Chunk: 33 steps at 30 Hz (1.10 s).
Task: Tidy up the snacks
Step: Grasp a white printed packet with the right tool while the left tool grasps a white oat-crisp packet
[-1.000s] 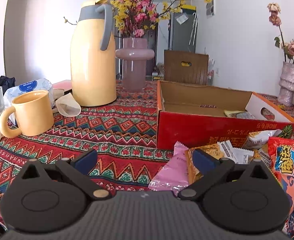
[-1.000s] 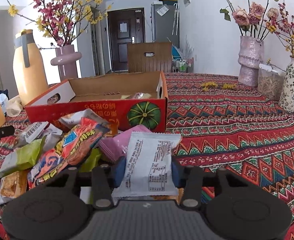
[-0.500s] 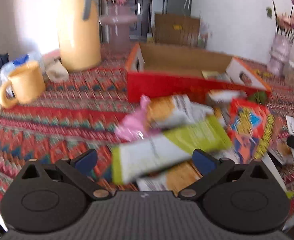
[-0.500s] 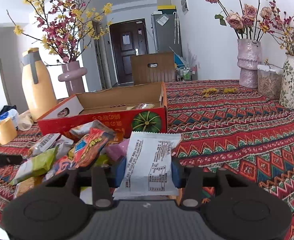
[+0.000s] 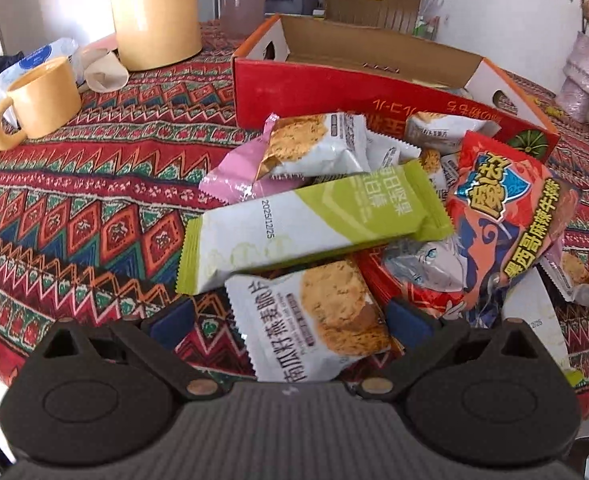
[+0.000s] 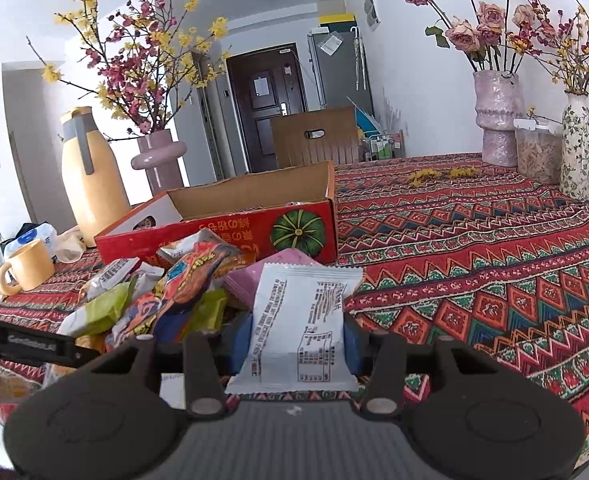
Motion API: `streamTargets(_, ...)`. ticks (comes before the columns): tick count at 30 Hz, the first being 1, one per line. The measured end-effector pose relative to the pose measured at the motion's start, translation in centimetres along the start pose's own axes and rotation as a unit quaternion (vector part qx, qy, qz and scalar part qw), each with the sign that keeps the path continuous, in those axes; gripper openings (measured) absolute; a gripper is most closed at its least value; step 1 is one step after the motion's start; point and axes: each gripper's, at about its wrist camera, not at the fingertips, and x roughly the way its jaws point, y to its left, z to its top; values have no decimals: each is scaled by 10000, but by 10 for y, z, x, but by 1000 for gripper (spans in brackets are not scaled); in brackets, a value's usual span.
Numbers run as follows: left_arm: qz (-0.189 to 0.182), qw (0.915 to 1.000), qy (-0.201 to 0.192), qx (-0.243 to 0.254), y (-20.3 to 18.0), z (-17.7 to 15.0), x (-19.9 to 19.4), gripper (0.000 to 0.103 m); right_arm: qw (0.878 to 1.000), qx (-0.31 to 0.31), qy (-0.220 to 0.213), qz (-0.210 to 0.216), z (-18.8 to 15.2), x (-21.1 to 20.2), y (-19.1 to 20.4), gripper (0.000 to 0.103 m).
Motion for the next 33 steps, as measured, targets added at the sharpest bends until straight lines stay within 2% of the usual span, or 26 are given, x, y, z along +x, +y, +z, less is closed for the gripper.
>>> streamTargets(4, 87, 9999, 16, 52, -4, -1, 2, 102, 10000, -20, -23, 21, -3, -5, 1, 46)
streamTargets(9, 64, 9999, -102, 33, 1, -4, -5, 88, 10000, -43, -73, 19, -4, -11, 3, 46)
streamTargets(12, 23, 9998, -200, 55, 4, -6, -11, 70, 10000, -70, -51, 21, -4, -10, 6, 46)
streamTargets(14, -31, 9997, -246, 80, 5, -8, -15, 53, 9999, -101, -29, 36, -5, -10, 8, 46)
streamTargets(15, -85, 9996, -260, 88, 6, -9, -17, 51, 9999, -122, -18, 45, -5, -9, 10, 46)
streamTargets(20, -259, 9990, -344, 137, 11, -13, -24, 23, 9999, -162, 3, 47, -5, -9, 13, 46)
streamTargets(25, -286, 9981, -507, 177, 17, -15, -31, 18, 9999, -164, 1, 41, -5, -9, 13, 46)
streamTargets(33, -474, 9950, -862, 159, 30, -18, -50, 18, 9998, -176, -9, 47, -6, -10, 13, 46)
